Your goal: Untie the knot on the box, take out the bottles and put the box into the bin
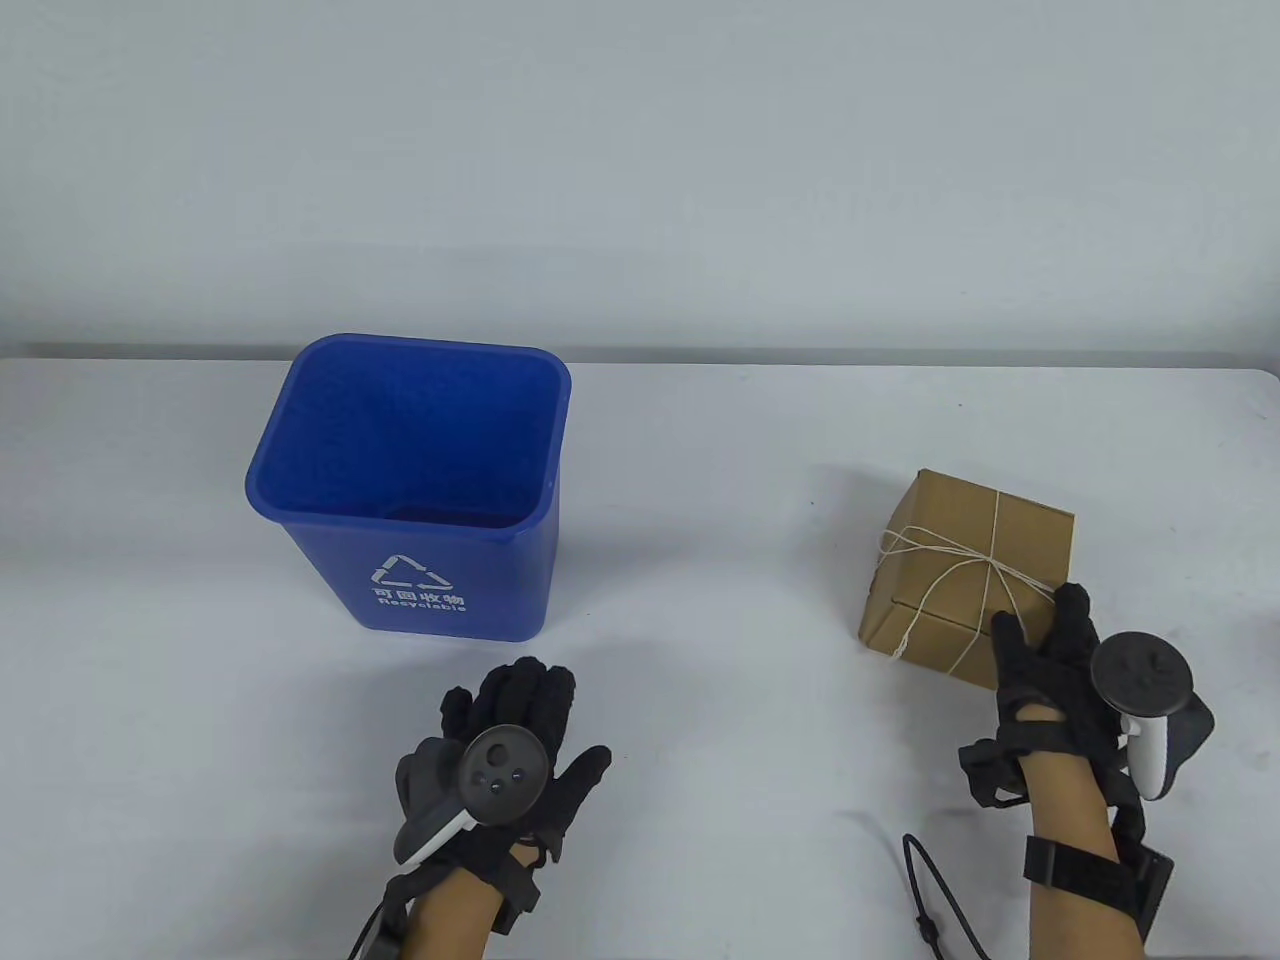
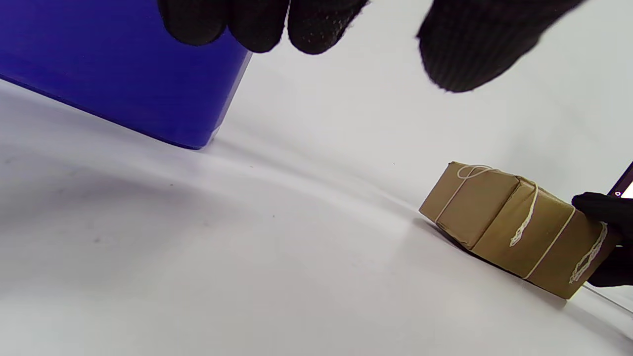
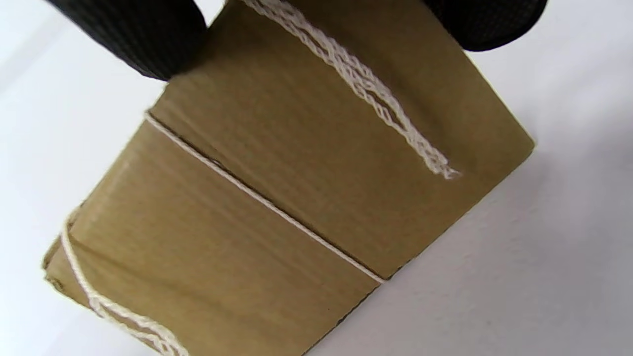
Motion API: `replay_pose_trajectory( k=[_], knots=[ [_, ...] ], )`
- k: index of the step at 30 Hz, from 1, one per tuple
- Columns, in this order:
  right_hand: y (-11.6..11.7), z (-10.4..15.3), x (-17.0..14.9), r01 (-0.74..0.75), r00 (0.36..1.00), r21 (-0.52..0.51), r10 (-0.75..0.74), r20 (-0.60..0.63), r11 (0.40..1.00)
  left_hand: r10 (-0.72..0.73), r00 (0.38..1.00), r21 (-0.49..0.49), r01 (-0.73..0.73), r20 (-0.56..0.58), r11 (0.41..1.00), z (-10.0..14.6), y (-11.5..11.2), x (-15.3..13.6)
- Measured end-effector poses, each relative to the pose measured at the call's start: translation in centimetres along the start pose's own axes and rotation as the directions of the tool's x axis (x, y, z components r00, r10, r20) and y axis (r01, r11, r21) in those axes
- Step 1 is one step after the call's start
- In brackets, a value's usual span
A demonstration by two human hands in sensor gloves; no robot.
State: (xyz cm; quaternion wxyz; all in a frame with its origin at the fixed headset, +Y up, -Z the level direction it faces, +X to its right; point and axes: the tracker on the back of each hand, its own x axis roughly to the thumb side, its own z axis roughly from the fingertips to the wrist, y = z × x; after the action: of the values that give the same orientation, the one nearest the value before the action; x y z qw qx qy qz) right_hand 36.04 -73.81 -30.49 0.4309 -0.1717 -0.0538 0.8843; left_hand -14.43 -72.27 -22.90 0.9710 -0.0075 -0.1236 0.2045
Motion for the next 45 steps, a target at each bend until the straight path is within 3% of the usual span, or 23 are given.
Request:
replay_pose_trajectory(
  k=[18,32,45],
  knots=[
    [1.7,0.1,1.6,-0.022,0.999,0.097,0.02,0.027,0.995,0.043,0.999,0.043,-0.042,-0.019,0.998,0.2,0.4,-0.7],
    [5.2,1.5,4.0,-0.087,0.988,0.179,0.062,0.142,0.98,0.02,1.0,0.024,-0.02,-0.002,0.999,-0.1,0.1,-0.5],
    [8.7,4.4,6.7,-0.149,0.968,0.282,0.082,0.238,0.948,0.002,1.0,0.016,-0.003,0.025,1.0,-0.1,0.0,0.0]
  ],
)
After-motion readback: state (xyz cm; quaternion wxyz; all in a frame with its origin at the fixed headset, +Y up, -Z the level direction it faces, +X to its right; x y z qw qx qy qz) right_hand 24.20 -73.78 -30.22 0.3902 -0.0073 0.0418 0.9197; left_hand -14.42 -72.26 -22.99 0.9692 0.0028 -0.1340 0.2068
